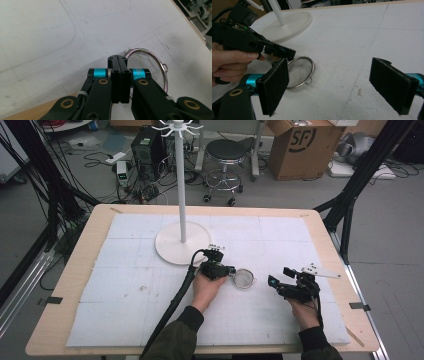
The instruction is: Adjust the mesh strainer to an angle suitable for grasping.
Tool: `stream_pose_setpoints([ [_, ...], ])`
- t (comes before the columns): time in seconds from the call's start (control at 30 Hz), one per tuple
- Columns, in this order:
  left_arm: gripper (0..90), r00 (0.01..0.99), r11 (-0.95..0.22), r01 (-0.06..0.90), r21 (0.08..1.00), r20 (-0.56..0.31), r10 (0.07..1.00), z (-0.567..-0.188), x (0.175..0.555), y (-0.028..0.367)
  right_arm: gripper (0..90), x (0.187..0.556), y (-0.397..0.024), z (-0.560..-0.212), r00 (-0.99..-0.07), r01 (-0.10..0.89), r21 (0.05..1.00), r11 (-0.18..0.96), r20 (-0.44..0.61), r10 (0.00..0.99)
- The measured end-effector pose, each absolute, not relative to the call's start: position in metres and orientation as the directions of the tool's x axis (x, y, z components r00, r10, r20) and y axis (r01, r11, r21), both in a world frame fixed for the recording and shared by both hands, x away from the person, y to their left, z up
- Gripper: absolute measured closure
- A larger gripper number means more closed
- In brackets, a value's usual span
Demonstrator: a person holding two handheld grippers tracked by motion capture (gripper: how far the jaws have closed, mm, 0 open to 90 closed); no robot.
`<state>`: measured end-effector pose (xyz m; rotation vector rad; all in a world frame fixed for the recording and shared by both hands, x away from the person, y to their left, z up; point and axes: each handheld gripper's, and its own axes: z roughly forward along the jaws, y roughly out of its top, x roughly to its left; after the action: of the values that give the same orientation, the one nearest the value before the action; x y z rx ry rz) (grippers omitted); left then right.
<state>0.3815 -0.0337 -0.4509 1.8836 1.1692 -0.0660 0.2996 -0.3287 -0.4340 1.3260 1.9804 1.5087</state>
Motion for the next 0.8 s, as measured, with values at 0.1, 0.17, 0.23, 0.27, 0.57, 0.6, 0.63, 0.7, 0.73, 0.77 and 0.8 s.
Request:
stream_pose_setpoints([
  [0.1, 90.0, 0.583, -0.197, 0.734, 0.649, -0.454, 0.674, -0.45, 0.377, -0.037, 15.8, 0.299, -0.329, -0.434, -0.516, 0.474, 0.88, 0.006, 0.272, 0.813],
  [0.17, 90.0, 0.597, -0.214, 0.73, 0.65, -0.453, 0.662, -0.449, 0.373, -0.039, 15.8, 0.299, -0.329, -0.434, -0.516, 0.473, 0.881, 0.008, 0.269, 0.813],
  [0.23, 90.0, 0.606, -0.214, 0.728, 0.651, -0.465, 0.646, -0.45, 0.368, -0.04, 15.8, 0.299, -0.329, -0.434, -0.517, 0.472, 0.881, 0.01, 0.268, 0.813],
  [0.27, 90.0, 0.611, -0.211, 0.725, 0.655, -0.471, 0.636, -0.451, 0.365, -0.039, 15.8, 0.299, -0.329, -0.434, -0.518, 0.475, 0.88, 0.011, 0.27, 0.812],
  [0.57, 90.0, 0.612, -0.137, 0.729, 0.671, -0.55, 0.568, -0.458, 0.353, -0.023, 15.8, 0.299, -0.327, -0.434, -0.519, 0.472, 0.881, 0.019, 0.26, 0.814],
  [0.6, 90.0, 0.612, -0.129, 0.729, 0.673, -0.554, 0.565, -0.458, 0.352, -0.021, 15.8, 0.299, -0.327, -0.434, -0.518, 0.475, 0.88, 0.019, 0.262, 0.814],
  [0.63, 90.0, 0.612, -0.118, 0.727, 0.676, -0.561, 0.557, -0.458, 0.351, -0.02, 15.8, 0.299, -0.327, -0.434, -0.518, 0.474, 0.88, 0.02, 0.26, 0.815],
  [0.7, 90.0, 0.614, -0.086, 0.717, 0.692, -0.567, 0.55, -0.457, 0.347, -0.012, 15.8, 0.299, -0.327, -0.434, -0.517, 0.474, 0.88, 0.018, 0.262, 0.815],
  [0.73, 90.0, 0.608, -0.07, 0.718, 0.693, -0.575, 0.547, -0.457, 0.346, -0.008, 15.8, 0.299, -0.327, -0.435, -0.519, 0.473, 0.881, 0.024, 0.256, 0.815],
  [0.77, 90.0, 0.604, -0.049, 0.715, 0.697, -0.582, 0.545, -0.456, 0.343, -0.001, 15.8, 0.299, -0.327, -0.435, -0.519, 0.474, 0.88, 0.025, 0.257, 0.815],
  [0.8, 90.0, 0.6, -0.038, 0.714, 0.7, -0.582, 0.548, -0.456, 0.342, 0.003, 15.8, 0.299, -0.327, -0.436, -0.519, 0.478, 0.878, 0.026, 0.258, 0.815],
])
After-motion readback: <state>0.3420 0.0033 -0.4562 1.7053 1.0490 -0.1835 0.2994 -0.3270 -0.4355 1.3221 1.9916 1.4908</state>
